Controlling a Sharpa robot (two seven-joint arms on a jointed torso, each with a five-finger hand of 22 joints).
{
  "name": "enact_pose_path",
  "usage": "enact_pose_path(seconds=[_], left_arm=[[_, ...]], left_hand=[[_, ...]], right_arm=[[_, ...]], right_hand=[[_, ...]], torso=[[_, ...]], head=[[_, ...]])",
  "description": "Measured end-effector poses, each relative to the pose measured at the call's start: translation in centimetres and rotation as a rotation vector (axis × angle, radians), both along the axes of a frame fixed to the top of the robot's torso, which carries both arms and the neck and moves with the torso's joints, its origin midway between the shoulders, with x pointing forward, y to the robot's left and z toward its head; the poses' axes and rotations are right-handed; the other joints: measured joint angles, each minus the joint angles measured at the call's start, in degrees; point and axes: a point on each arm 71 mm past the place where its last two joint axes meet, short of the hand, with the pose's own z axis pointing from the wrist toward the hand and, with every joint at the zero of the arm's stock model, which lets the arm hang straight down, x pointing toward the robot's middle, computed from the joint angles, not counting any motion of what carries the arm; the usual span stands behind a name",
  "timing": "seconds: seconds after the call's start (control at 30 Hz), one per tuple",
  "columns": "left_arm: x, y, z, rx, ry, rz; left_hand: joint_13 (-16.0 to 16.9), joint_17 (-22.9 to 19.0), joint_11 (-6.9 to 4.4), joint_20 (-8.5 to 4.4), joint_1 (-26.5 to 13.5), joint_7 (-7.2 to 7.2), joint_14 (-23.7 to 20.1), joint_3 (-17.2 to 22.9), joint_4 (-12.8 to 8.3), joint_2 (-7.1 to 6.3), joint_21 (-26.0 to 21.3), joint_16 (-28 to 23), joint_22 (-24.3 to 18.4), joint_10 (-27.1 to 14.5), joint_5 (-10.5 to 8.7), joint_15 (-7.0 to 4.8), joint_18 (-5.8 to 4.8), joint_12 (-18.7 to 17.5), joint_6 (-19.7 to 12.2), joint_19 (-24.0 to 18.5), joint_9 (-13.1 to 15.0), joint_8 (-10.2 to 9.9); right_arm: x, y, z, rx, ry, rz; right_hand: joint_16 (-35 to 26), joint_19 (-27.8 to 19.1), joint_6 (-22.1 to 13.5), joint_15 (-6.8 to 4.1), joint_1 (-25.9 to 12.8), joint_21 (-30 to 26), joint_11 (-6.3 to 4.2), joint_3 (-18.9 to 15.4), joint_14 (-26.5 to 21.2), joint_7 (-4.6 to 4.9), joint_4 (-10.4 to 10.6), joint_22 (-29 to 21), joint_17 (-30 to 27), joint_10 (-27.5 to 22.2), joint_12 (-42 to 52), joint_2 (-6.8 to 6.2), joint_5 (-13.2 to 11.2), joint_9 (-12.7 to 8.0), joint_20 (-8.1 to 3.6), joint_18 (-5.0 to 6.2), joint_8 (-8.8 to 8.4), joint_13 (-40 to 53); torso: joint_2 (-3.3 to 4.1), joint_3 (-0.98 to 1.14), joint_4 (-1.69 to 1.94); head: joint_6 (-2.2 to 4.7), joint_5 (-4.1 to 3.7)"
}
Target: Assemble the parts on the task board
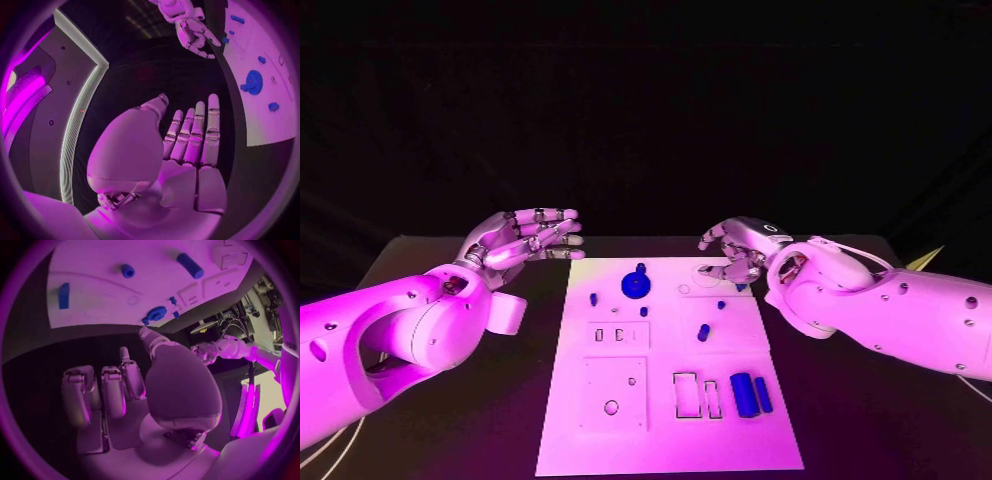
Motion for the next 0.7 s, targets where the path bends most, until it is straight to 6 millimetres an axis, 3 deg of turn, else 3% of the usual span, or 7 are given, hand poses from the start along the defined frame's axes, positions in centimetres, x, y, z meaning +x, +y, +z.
enact_pose_path(seconds=[0.23, 0.37, 0.53, 0.7], left_arm=[[0.1, 0.0, 0.0, 0.000, 0.000, 0.001], [0.2, -0.1, -0.1, -0.001, 0.000, 0.001], [0.3, -0.1, -0.1, 0.000, 0.000, 0.003], [0.4, -0.1, -0.1, 0.000, 0.001, 0.003]], left_hand=[[0.00, 0.00, 0.00, 0.00, 0.00, 0.00, 0.00, 0.00, 0.00, 0.00, 0.00, 0.00, 0.00, 0.00, 0.00, 0.00, 0.00, 0.00, 0.00, 0.00, 0.00, 0.00], [0.00, 0.07, 0.00, 0.00, 0.00, 0.00, 0.00, 0.00, 0.00, 0.00, 0.00, 0.00, 0.00, 0.00, 0.00, 0.00, 0.00, 0.00, 0.00, 0.00, 0.00, 0.00], [0.00, 0.07, 0.00, 0.00, 0.00, 0.00, 0.00, 0.00, 0.00, 0.00, 0.00, 0.00, -0.01, 0.00, 0.00, 0.00, 0.00, 0.00, 0.00, 0.00, 0.00, 0.00], [0.00, 0.07, 0.00, 0.00, 0.00, 0.00, 0.00, 0.00, 0.00, 0.00, 0.00, 0.00, -0.01, 0.00, 0.00, 0.00, 0.00, 0.00, 0.00, 0.00, 0.00, 0.00]], right_arm=[[1.0, -5.4, -0.6, 0.082, 0.090, -0.055], [1.3, -8.2, -1.5, 0.112, 0.132, -0.077], [1.4, -9.1, -2.5, 0.127, 0.163, -0.065], [1.4, -9.3, -3.4, 0.129, 0.181, -0.047]], right_hand=[[0.00, 0.00, -1.59, 0.00, 1.95, 0.00, 0.07, -0.14, 0.00, 0.28, -1.34, 0.00, 0.00, -0.93, -1.10, -0.38, 0.45, -0.22, 0.00, 0.00, -1.33, 0.05], [0.00, 0.00, -2.51, 0.00, 1.99, 0.00, 0.07, -0.84, 0.00, 0.00, -1.23, -0.01, -0.01, -0.93, -1.10, -0.37, 0.19, -0.35, 0.00, 0.00, -2.00, 0.04], [0.00, 0.00, -2.52, 0.00, 2.51, 0.00, 0.06, -1.00, 0.00, 0.00, -1.38, -0.01, -0.01, -0.93, -1.10, -0.31, 0.19, -0.35, 0.00, 0.00, -2.00, 0.04], [0.00, 0.00, -2.52, 0.00, 3.10, 0.00, 0.06, -1.00, 0.00, 0.00, -1.38, -0.01, -0.01, -0.93, -1.09, -0.14, 0.19, -0.30, 0.00, 0.00, -2.00, 0.04]], torso=[[-0.21, 0.27, -0.59], [-0.26, 0.45, -0.71], [-0.25, 0.60, -0.79], [-0.20, 0.61, -0.74]], head=[[0.18, -0.60], [0.13, -0.92], [0.22, -1.07], [0.18, -1.09]])
